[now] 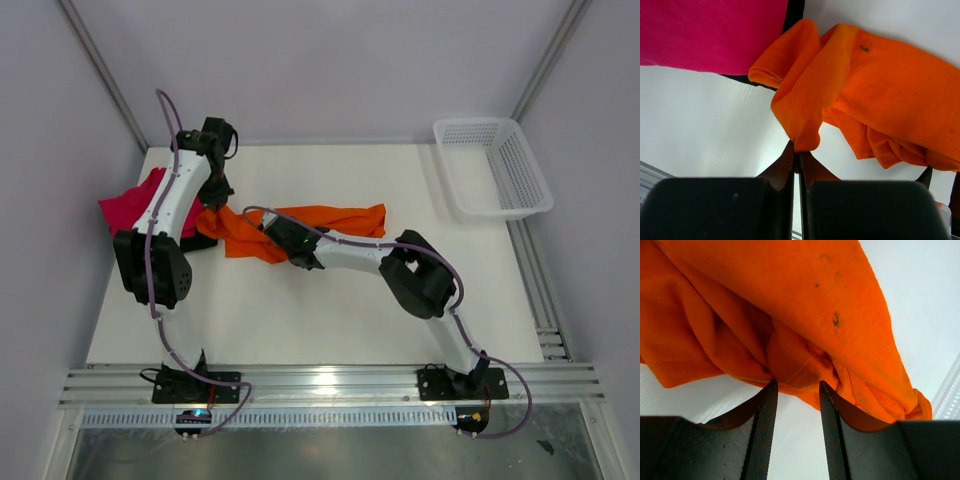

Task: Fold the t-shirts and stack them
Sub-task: Flatten out the tshirt

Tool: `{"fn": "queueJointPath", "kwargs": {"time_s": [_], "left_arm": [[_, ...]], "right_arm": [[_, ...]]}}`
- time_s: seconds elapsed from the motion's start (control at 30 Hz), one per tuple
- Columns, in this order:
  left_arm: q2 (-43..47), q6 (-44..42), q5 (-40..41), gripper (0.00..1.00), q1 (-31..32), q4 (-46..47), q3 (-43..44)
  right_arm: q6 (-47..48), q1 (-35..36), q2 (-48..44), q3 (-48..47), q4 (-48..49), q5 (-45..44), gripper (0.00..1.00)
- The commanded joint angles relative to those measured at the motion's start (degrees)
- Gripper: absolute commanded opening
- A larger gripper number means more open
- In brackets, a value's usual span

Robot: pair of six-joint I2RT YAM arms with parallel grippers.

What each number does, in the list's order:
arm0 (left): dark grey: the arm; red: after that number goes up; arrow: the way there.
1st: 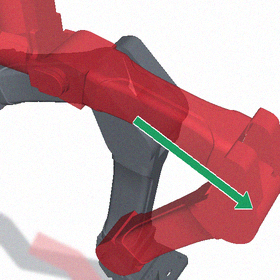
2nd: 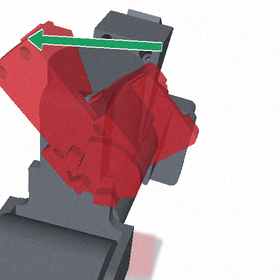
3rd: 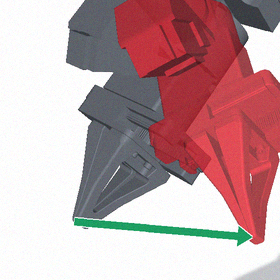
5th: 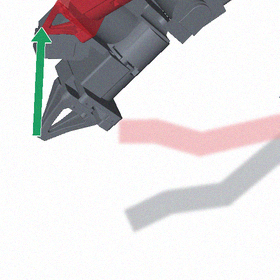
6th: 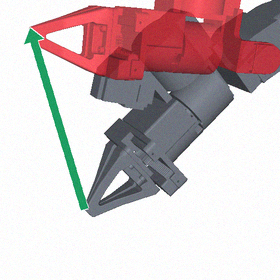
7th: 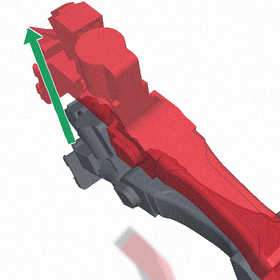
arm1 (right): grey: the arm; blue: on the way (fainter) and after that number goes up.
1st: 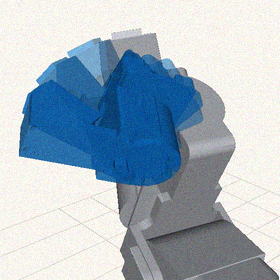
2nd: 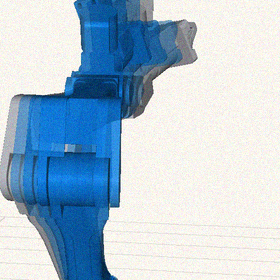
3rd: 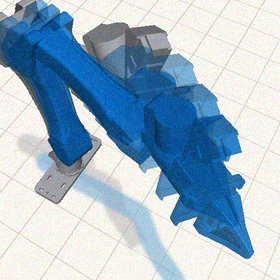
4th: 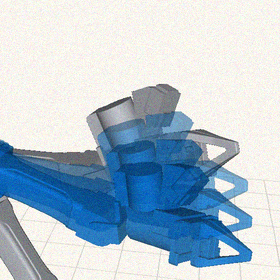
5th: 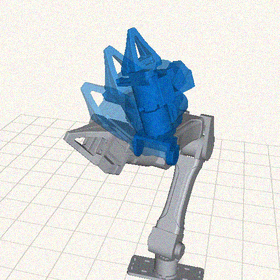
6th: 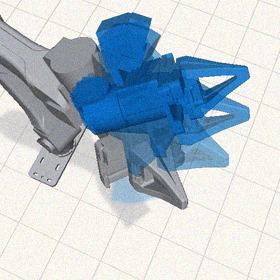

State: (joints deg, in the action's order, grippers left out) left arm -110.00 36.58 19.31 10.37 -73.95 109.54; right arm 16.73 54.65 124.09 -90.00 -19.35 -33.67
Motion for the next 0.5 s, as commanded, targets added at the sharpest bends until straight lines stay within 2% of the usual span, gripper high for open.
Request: {"fn": "queueJointPath", "kwargs": {"time_s": [0.0,0.47], "left_arm": [[1.19,-0.89,-0.06,0.00,-0.35,0.83,0.06],[2.24,-2.65,1.26,0.00,-0.35,0.30,-1.43]], "right_arm": [[0.06,0.19,0.45,-3.60,0.11,-0.17,0.43],[-1.09,0.19,4.67,-9.06,-1.21,0.27,0.43]]}}
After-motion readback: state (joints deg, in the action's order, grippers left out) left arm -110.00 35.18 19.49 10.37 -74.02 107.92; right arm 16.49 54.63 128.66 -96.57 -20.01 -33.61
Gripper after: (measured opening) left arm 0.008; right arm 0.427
